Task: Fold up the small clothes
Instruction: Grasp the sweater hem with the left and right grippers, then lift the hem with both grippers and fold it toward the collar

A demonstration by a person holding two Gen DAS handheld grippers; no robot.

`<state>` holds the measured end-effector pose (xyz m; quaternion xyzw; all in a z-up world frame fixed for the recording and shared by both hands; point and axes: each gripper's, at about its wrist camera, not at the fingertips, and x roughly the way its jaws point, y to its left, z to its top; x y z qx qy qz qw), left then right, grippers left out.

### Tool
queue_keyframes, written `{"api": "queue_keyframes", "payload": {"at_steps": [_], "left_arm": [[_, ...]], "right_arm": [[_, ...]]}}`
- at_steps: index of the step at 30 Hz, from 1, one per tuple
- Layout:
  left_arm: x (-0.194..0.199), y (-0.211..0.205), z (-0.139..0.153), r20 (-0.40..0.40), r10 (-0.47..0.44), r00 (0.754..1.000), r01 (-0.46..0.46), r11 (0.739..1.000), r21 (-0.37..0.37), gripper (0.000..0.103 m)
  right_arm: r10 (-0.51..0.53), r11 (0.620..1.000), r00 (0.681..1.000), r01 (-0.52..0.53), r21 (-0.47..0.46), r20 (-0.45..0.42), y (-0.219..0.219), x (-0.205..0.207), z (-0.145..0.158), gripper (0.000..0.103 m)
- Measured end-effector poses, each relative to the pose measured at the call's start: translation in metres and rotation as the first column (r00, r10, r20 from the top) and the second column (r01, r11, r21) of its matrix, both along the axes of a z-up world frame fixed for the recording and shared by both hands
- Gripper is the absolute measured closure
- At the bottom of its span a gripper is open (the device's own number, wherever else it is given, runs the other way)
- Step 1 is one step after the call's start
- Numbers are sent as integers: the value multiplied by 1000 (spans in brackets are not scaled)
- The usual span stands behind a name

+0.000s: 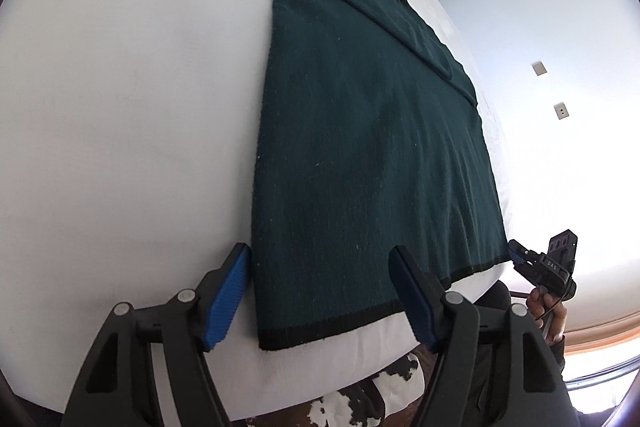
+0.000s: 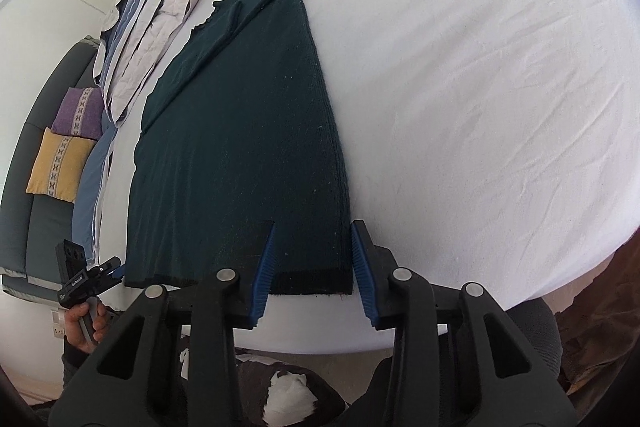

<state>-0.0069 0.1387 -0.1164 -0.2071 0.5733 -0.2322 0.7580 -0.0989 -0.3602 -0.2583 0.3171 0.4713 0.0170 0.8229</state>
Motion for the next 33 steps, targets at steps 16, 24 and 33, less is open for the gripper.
{"api": "queue_keyframes", "payload": {"at_steps": [16, 24, 33], "left_arm": [[-9, -6, -8, -9, -15, 1000, 16, 998, 58, 85], [-21, 13, -4, 44, 12, 999, -14, 999, 41, 97], [-40, 27, 12, 86, 107, 991, -103, 993, -54, 98]], "right_arm": [[-27, 999, 999, 28, 24, -43, -9, 3, -6, 88], [-65, 998, 998, 65, -3, -13, -10, -5, -4, 98], [-93, 996, 995, 93, -6, 47, -17, -20, 10, 98]]}}
